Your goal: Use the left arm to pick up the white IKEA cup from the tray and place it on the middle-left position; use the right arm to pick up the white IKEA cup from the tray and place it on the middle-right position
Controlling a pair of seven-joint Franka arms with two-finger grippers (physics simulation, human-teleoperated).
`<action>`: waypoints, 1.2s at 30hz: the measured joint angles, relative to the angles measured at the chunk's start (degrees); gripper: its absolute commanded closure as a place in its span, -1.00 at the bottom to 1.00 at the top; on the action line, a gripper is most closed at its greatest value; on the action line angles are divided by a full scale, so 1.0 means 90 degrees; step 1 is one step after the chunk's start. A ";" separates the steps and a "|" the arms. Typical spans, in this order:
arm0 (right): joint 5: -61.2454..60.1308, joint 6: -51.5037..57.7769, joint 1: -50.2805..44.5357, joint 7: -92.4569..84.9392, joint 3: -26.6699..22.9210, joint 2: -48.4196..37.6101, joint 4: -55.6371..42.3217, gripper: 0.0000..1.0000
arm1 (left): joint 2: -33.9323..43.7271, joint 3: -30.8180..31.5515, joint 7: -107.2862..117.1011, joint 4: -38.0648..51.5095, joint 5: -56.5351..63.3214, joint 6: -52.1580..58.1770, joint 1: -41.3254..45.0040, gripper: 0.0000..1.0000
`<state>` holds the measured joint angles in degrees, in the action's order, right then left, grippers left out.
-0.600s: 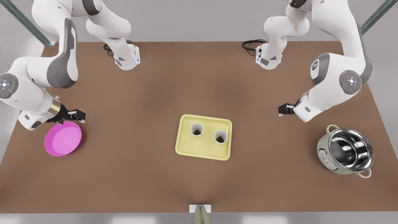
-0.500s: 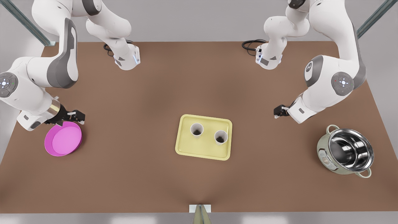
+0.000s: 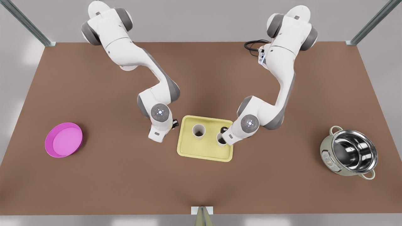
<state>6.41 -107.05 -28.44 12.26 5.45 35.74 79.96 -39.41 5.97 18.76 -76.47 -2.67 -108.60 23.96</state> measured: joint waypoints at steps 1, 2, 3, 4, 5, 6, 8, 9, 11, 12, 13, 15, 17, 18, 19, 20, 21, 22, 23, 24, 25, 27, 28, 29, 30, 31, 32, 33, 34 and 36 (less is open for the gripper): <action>0.0038 -0.0134 -0.0170 0.0264 0.0001 0.0161 -0.0046 -1.00 | -0.0066 -0.0002 0.0098 -0.0007 0.0018 -0.0151 0.0023 -1.00; 0.0066 -0.0290 -0.0306 0.0537 0.0001 0.0334 -0.0105 -1.00 | -0.0144 -0.0009 0.0189 -0.0007 0.0030 -0.0298 0.0027 -1.00; 0.0087 -0.0463 -0.0444 0.0814 0.0000 0.0502 -0.0148 -1.00 | -0.0230 -0.0022 0.0274 -0.0005 0.0038 -0.0449 0.0022 -1.00; 0.0102 -0.0613 -0.0548 0.1084 0.0001 0.0676 -0.0258 -1.00 | -0.0297 -0.0046 0.0355 -0.0008 0.0049 -0.0591 0.0021 -1.00; 0.0114 -0.0739 -0.0631 0.1344 0.0001 0.0873 -0.0446 -1.00 | -0.0343 -0.0058 0.0434 -0.0076 0.0107 -0.0735 0.0030 -1.00; 0.0123 -0.0847 -0.0686 0.1597 0.0001 0.1070 -0.0664 -1.00 | -0.0369 -0.0063 0.0509 -0.0263 0.0161 -0.0911 0.0054 -1.00; 0.0131 -0.1095 -0.0806 0.2087 0.0000 0.1391 -0.0937 -1.00 | -0.0390 -0.0067 0.0648 -0.0432 0.0231 -0.1206 0.0076 -1.00; 0.0136 -0.1224 -0.0845 0.2320 0.0000 0.1482 -0.0986 -1.00 | -0.0408 -0.0067 0.0712 -0.0460 0.0256 -0.1324 0.0084 -1.00; 0.0145 -0.1421 -0.0867 0.2747 0.0000 0.1542 -0.1015 -1.00 | -0.0545 -0.0068 0.0830 -0.0482 0.0291 -0.1574 0.0090 -1.00; 0.0151 -0.1497 -0.0871 0.2944 0.0000 0.1549 -0.1010 -1.00 | -0.0631 -0.0068 0.0884 -0.0469 0.0302 -0.1697 0.0099 -1.00; 0.0156 -0.1562 -0.0878 0.3130 0.0000 0.1556 -0.1005 -1.00 | -0.0709 -0.0071 0.0935 -0.0447 0.0310 -0.1802 0.0121 -1.00; 0.0191 -0.1664 -0.0882 0.3468 0.0000 0.1563 -0.0979 -0.33 | -0.0803 -0.0069 0.1030 -0.0419 0.0321 -0.1994 0.0144 -0.82; 0.0282 -0.1739 -0.0928 0.3767 0.0002 0.1565 -0.0936 -0.04 | -0.0822 -0.0073 0.1121 -0.0398 0.0320 -0.2134 0.0149 -0.19; 0.0305 -0.1772 -0.0945 0.3901 0.0001 0.1568 -0.0929 0.05 | -0.0815 -0.0075 0.1167 -0.0389 0.0323 -0.2188 0.0146 -0.01; 0.0329 -0.1797 -0.0953 0.4031 0.0002 0.1572 -0.0921 0.09 | -0.0809 -0.0076 0.1208 -0.0350 0.0325 -0.2229 0.0144 0.18; 0.0354 -0.1814 -0.0960 0.4159 0.0003 0.1573 -0.0904 0.10 | -0.0802 -0.0077 0.1248 -0.0328 0.0327 -0.2258 0.0142 0.37; 0.0375 -0.1828 -0.0966 0.4279 0.0005 0.1571 -0.0884 0.10 | -0.0794 -0.0077 0.1287 -0.0321 0.0328 -0.2278 0.0137 0.54; 0.0391 -0.1835 -0.0969 0.4391 0.0005 0.1568 -0.0869 0.10 | -0.0789 -0.0078 0.1324 -0.0318 0.0330 -0.2285 0.0137 0.63; 0.0403 -0.1839 -0.0970 0.4497 0.0006 0.1563 -0.0839 0.10 | -0.0780 -0.0078 0.1367 -0.0317 0.0343 -0.2271 0.0141 0.76; 0.0410 -0.1841 -0.0971 0.4596 0.0007 0.1551 -0.0781 0.40 | -0.0768 -0.0078 0.1418 -0.0317 0.0366 -0.2251 0.0146 0.76; 0.0405 -0.1849 -0.0971 0.4683 0.0007 0.1544 -0.0749 0.48 | -0.0760 -0.0078 0.1467 -0.0321 0.0383 -0.2232 0.0149 0.79; 0.0413 -0.1863 -0.0976 0.4850 0.0007 0.1538 -0.0725 0.56 | -0.0720 -0.0078 0.1559 -0.0319 0.0413 -0.2150 0.0150 0.79; 0.0419 -0.1868 -0.0980 0.4928 0.0008 0.1531 -0.0725 0.56 | -0.0651 -0.0078 0.1600 -0.0271 0.0421 -0.2057 0.0151 0.79; 0.0424 -0.1871 -0.1003 0.5002 0.0008 0.1524 -0.0726 0.55 | -0.0540 -0.0078 0.1638 -0.0152 0.0419 -0.1904 0.0151 0.79; 0.0428 -0.1874 -0.1027 0.5073 0.0009 0.1516 -0.0726 0.54 | -0.0429 -0.0082 0.1672 -0.0083 0.0413 -0.1755 0.0146 0.79; 0.0435 -0.1873 -0.1043 0.5141 0.0009 0.1500 -0.0726 0.46 | -0.0333 -0.0092 0.1703 -0.0051 0.0408 -0.1626 0.0126 0.79; 0.0438 -0.1872 -0.1041 0.5204 0.0007 0.1452 -0.0725 0.48 | -0.0247 -0.0110 0.1726 -0.0036 0.0412 -0.1507 0.0014 0.79; 0.0435 -0.1867 -0.1018 0.5256 -0.0005 0.1351 -0.0707 0.48 | -0.0194 -0.0122 0.1715 -0.0029 0.0418 -0.1386 -0.0189 0.79; 0.0426 -0.1859 -0.0911 0.5289 -0.0011 0.1177 -0.0592 0.48 | -0.0166 -0.0130 0.1677 -0.0025 0.0423 -0.1279 -0.0433 0.79; 0.0390 -0.1840 -0.0591 0.5303 -0.0017 0.0712 -0.0244 0.48 | -0.0163 -0.0144 0.1543 -0.0027 0.0430 -0.1128 -0.0882 0.79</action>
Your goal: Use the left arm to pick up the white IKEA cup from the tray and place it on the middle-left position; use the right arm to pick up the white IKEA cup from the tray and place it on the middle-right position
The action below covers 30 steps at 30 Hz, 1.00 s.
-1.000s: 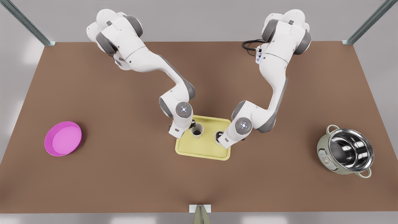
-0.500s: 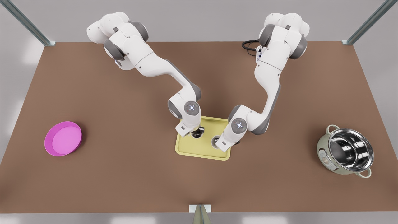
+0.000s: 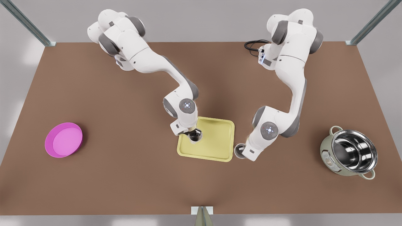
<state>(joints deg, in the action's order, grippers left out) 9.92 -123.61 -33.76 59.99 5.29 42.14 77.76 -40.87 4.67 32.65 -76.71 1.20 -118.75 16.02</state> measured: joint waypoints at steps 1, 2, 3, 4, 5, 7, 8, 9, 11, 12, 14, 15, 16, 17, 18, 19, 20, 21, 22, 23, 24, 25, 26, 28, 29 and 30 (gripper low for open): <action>-0.0084 0.0008 0.0201 -0.0029 -0.0001 -0.0285 0.0275 0.48 | -0.0026 -0.0010 -0.0091 -0.0002 0.0006 0.0020 -0.0146 0.79; -0.0167 0.0015 0.0421 -0.0084 -0.0002 -0.0552 0.0566 0.48 | -0.0075 -0.0031 -0.0193 -0.0003 0.0030 -0.0014 -0.0248 0.79; -0.0234 0.0020 0.0639 -0.0161 -0.0003 -0.0772 0.0839 0.48 | -0.0172 -0.0051 -0.0294 -0.0008 0.0114 -0.0117 -0.0312 0.79; -0.0319 0.0020 0.0843 -0.0255 0.0005 -0.0945 0.1093 0.48 | -0.0287 -0.0060 -0.0389 -0.0011 0.0232 -0.0278 -0.0351 0.79; -0.0453 0.0009 0.0986 -0.0370 0.0006 -0.1089 0.1348 0.47 | -0.0375 -0.0064 -0.0478 -0.0019 0.0392 -0.0456 -0.0409 0.79; -0.0637 -0.0124 0.1294 -0.0630 0.0014 -0.1244 0.1915 0.45 | -0.0504 -0.0082 -0.0638 -0.0023 0.0671 -0.0823 -0.0529 0.80; -0.0698 -0.0255 0.1379 -0.0759 0.0019 -0.1262 0.2143 0.30 | -0.0577 -0.0091 -0.0710 -0.0024 0.0792 -0.1008 -0.0566 0.79; -0.0743 -0.0371 0.1431 -0.0882 0.0022 -0.1266 0.2289 0.16 | -0.0632 -0.0095 -0.0776 -0.0024 0.0897 -0.1169 -0.0588 0.79; -0.0804 -0.0560 0.1470 -0.1107 0.0025 -0.1240 0.2417 -0.12 | -0.0701 -0.0098 -0.0895 -0.0047 0.1022 -0.1465 -0.0621 0.79; -0.0824 -0.0633 0.1473 -0.1211 0.0026 -0.1234 0.2441 -0.18 | -0.0716 -0.0095 -0.0946 -0.0060 0.1025 -0.1599 -0.0657 0.79; -0.0850 -0.0748 0.1478 -0.1402 0.0026 -0.1232 0.2470 -0.22 | -0.0727 -0.0093 -0.1038 -0.0070 0.0888 -0.1811 -0.0687 0.79; -0.0858 -0.0793 0.1509 -0.1491 0.0031 -0.1278 0.2549 -0.24 | -0.0729 -0.0093 -0.1080 -0.0071 0.0803 -0.1893 -0.0691 0.79; -0.0863 -0.0835 0.1561 -0.1581 0.0034 -0.1379 0.2728 -0.36 | -0.0730 -0.0093 -0.1120 -0.0072 0.0724 -0.1963 -0.0695 0.79; -0.0868 -0.0874 0.1653 -0.1679 0.0035 -0.1485 0.2902 -0.36 | -0.0730 -0.0092 -0.1158 -0.0074 0.0663 -0.2023 -0.0700 0.75; -0.0873 -0.0907 0.1715 -0.1774 0.0035 -0.1578 0.3032 -0.42 | -0.0730 -0.0092 -0.1227 -0.0079 0.0577 -0.2078 -0.0704 -1.00; -0.0876 -0.0934 0.1744 -0.1864 0.0035 -0.1693 0.3179 -0.43 | -0.0731 -0.0089 -0.1358 -0.0078 0.0436 -0.2134 -0.0711 -1.00; -0.0878 -0.0958 0.1757 -0.1950 0.0036 -0.1788 0.3316 -0.43 | -0.0730 -0.0088 -0.1564 -0.0077 0.0235 -0.2193 -0.0715 -1.00; -0.0879 -0.0978 0.1763 -0.2031 0.0036 -0.1880 0.3419 -0.44 | -0.0723 -0.0087 -0.1754 -0.0076 0.0098 -0.2237 -0.0720 -1.00; -0.0880 -0.0995 0.1766 -0.2108 0.0036 -0.1967 0.3511 -0.44 | -0.0713 -0.0087 -0.1911 -0.0076 0.0025 -0.2262 -0.0725 -1.00; -0.0882 -0.1009 0.1768 -0.2181 0.0040 -0.2012 0.3561 -0.44 | -0.0692 -0.0085 -0.2037 -0.0080 -0.0002 -0.2264 -0.0728 -1.00; -0.0882 -0.1021 0.1767 -0.2250 0.0040 -0.2036 0.3599 -0.44 | -0.0659 -0.0088 -0.2136 -0.0082 0.0007 -0.2239 -0.0727 -1.00; -0.0882 -0.1031 0.1768 -0.2315 0.0043 -0.2065 0.3621 -0.56 | -0.0637 -0.0092 -0.2211 -0.0083 0.0043 -0.2208 -0.0727 -1.00; -0.0883 -0.1021 0.1768 -0.2382 0.0039 -0.2176 0.3635 -1.00 | -0.0621 -0.0095 -0.2263 -0.0077 0.0159 -0.2156 -0.0725 -1.00; -0.0857 -0.0845 0.1995 -0.2572 0.0027 -0.2611 0.3583 -1.00 | -0.0445 -0.0088 -0.2337 -0.0033 0.0503 -0.1881 -0.0713 -1.00; -0.0849 -0.0757 0.2197 -0.2696 -0.0003 -0.2820 0.3377 -1.00 | -0.0152 -0.0080 -0.2376 -0.0027 0.0660 -0.1602 -0.0711 -1.00; -0.0844 -0.0648 0.2479 -0.2850 -0.0037 -0.2990 0.3043 -1.00 | 0.0324 -0.0062 -0.2411 -0.0023 0.0690 -0.1208 -0.0705 -1.00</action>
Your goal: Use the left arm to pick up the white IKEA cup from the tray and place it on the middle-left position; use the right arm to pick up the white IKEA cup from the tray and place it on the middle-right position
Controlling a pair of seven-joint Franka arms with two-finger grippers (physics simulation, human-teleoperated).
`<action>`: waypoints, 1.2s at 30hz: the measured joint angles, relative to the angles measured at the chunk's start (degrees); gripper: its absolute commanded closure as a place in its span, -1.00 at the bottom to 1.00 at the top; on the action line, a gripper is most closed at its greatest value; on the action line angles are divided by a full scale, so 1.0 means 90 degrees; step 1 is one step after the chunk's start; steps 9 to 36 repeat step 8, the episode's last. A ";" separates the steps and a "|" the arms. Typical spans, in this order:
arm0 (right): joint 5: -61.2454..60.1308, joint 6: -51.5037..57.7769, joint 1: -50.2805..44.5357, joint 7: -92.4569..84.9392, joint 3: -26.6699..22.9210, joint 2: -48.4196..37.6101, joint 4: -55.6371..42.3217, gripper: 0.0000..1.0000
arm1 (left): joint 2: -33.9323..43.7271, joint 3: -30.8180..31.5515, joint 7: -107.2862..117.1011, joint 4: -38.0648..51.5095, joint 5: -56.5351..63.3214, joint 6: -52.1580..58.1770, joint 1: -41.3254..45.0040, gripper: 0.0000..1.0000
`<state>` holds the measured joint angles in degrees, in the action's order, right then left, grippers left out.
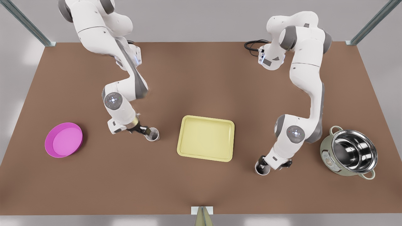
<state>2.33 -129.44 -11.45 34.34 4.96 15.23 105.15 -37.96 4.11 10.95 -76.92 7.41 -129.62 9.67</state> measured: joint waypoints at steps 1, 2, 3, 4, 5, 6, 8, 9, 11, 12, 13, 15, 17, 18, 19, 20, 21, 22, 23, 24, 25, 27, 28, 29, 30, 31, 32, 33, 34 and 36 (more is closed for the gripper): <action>0.0007 0.0195 0.0261 -0.0167 -0.0015 -0.0088 -0.0493 -1.00 | 0.0617 -0.0008 -0.0033 0.0011 -0.0124 0.0489 -0.0006 -1.00; 0.0013 0.0420 0.0462 -0.0343 -0.0037 -0.0184 -0.0894 -1.00 | 0.1383 -0.0024 -0.0063 -0.0154 -0.0302 0.1007 -0.0062 -1.00; 0.0019 0.0706 0.0649 -0.0524 -0.0029 -0.0250 -0.1367 -1.00 | 0.2301 -0.0044 -0.0103 -0.0935 -0.0440 0.1326 -0.0128 -1.00; 0.0023 0.1056 0.0797 -0.0716 -0.0034 -0.0339 -0.1713 -1.00 | 0.2822 -0.0056 -0.0145 -0.1415 -0.0547 0.1566 -0.0182 -1.00; -0.0008 0.1439 0.0940 -0.0915 -0.0040 -0.0463 -0.1845 -1.00 | 0.3007 -0.0059 -0.0178 -0.1533 -0.0621 0.1773 -0.0214 -1.00; -0.0085 0.1771 0.1091 -0.1124 -0.0033 -0.0558 -0.1875 -1.00 | 0.3073 -0.0063 -0.0209 -0.1535 -0.0682 0.1951 -0.0228 -1.00; -0.0194 0.2297 0.1252 -0.1506 -0.0030 -0.0613 -0.1922 -1.00 | 0.3121 -0.0065 -0.0266 -0.1534 -0.0763 0.2249 -0.0240 -1.00; -0.0194 0.2297 0.1252 -0.1506 -0.0030 -0.0613 -0.1922 -1.00 | 0.3121 -0.0065 -0.0266 -0.1534 -0.0763 0.2249 -0.0240 -1.00; -0.0194 0.2297 0.1252 -0.1506 -0.0030 -0.0613 -0.1922 -1.00 | 0.3121 -0.0065 -0.0266 -0.1534 -0.0763 0.2249 -0.0240 -1.00; -0.0194 0.2297 0.1252 -0.1506 -0.0030 -0.0613 -0.1922 -1.00 | 0.3121 -0.0065 -0.0266 -0.1534 -0.0763 0.2249 -0.0240 -1.00; -0.0194 0.2297 0.1252 -0.1506 -0.0030 -0.0613 -0.1922 -1.00 | 0.3121 -0.0065 -0.0266 -0.1534 -0.0763 0.2249 -0.0240 -1.00; -0.0194 0.2297 0.1252 -0.1506 -0.0030 -0.0613 -0.1922 -1.00 | 0.3121 -0.0065 -0.0266 -0.1534 -0.0763 0.2249 -0.0240 -1.00; -0.0194 0.2297 0.1252 -0.1506 -0.0030 -0.0613 -0.1922 -1.00 | 0.3121 -0.0065 -0.0266 -0.1534 -0.0763 0.2249 -0.0240 -1.00; -0.0194 0.2297 0.1252 -0.1506 -0.0030 -0.0613 -0.1922 -1.00 | 0.3121 -0.0065 -0.0266 -0.1534 -0.0763 0.2249 -0.0240 -1.00; -0.0194 0.2297 0.1252 -0.1506 -0.0030 -0.0613 -0.1922 -1.00 | 0.3121 -0.0065 -0.0266 -0.1534 -0.0763 0.2249 -0.0240 -1.00; -0.0194 0.2297 0.1252 -0.1506 -0.0030 -0.0613 -0.1922 -1.00 | 0.3121 -0.0065 -0.0266 -0.1534 -0.0763 0.2249 -0.0240 -1.00; -0.0194 0.2297 0.1252 -0.1506 -0.0030 -0.0613 -0.1922 -1.00 | 0.3121 -0.0065 -0.0266 -0.1534 -0.0763 0.2249 -0.0240 -1.00; -0.0194 0.2297 0.1252 -0.1506 -0.0030 -0.0613 -0.1922 -1.00 | 0.3121 -0.0065 -0.0266 -0.1534 -0.0763 0.2249 -0.0240 -1.00; -0.0194 0.2297 0.1252 -0.1506 -0.0030 -0.0613 -0.1922 -1.00 | 0.3121 -0.0065 -0.0266 -0.1534 -0.0763 0.2249 -0.0240 -1.00; -0.0194 0.2297 0.1252 -0.1506 -0.0030 -0.0613 -0.1922 -1.00 | 0.3121 -0.0065 -0.0266 -0.1534 -0.0763 0.2249 -0.0240 -1.00; -0.0194 0.2297 0.1252 -0.1506 -0.0030 -0.0613 -0.1922 -1.00 | 0.3121 -0.0065 -0.0266 -0.1534 -0.0763 0.2249 -0.0240 -1.00; -0.0194 0.2297 0.1252 -0.1506 -0.0030 -0.0613 -0.1922 -1.00 | 0.3121 -0.0065 -0.0266 -0.1534 -0.0763 0.2249 -0.0240 -1.00; -0.0194 0.2297 0.1252 -0.1506 -0.0030 -0.0613 -0.1922 -1.00 | 0.3121 -0.0065 -0.0266 -0.1534 -0.0763 0.2249 -0.0240 -1.00; -0.0194 0.2297 0.1252 -0.1506 -0.0030 -0.0613 -0.1922 -1.00 | 0.3121 -0.0065 -0.0266 -0.1534 -0.0763 0.2249 -0.0240 -1.00; -0.0194 0.2297 0.1252 -0.1506 -0.0030 -0.0613 -0.1922 -1.00 | 0.3121 -0.0065 -0.0266 -0.1534 -0.0763 0.2249 -0.0240 -1.00; -0.0194 0.2297 0.1252 -0.1506 -0.0030 -0.0613 -0.1922 -1.00 | 0.3121 -0.0065 -0.0266 -0.1534 -0.0763 0.2249 -0.0240 -1.00; -0.0194 0.2297 0.1252 -0.1506 -0.0030 -0.0613 -0.1922 -1.00 | 0.3121 -0.0065 -0.0266 -0.1534 -0.0763 0.2249 -0.0240 -1.00; -0.0194 0.2297 0.1252 -0.1506 -0.0030 -0.0613 -0.1922 -1.00 | 0.3121 -0.0065 -0.0266 -0.1534 -0.0763 0.2249 -0.0240 -1.00; -0.0194 0.2297 0.1252 -0.1506 -0.0030 -0.0613 -0.1922 -1.00 | 0.3121 -0.0065 -0.0266 -0.1534 -0.0763 0.2249 -0.0240 -1.00; -0.0194 0.2297 0.1252 -0.1506 -0.0030 -0.0613 -0.1922 -1.00 | 0.3121 -0.0065 -0.0266 -0.1534 -0.0763 0.2249 -0.0240 -1.00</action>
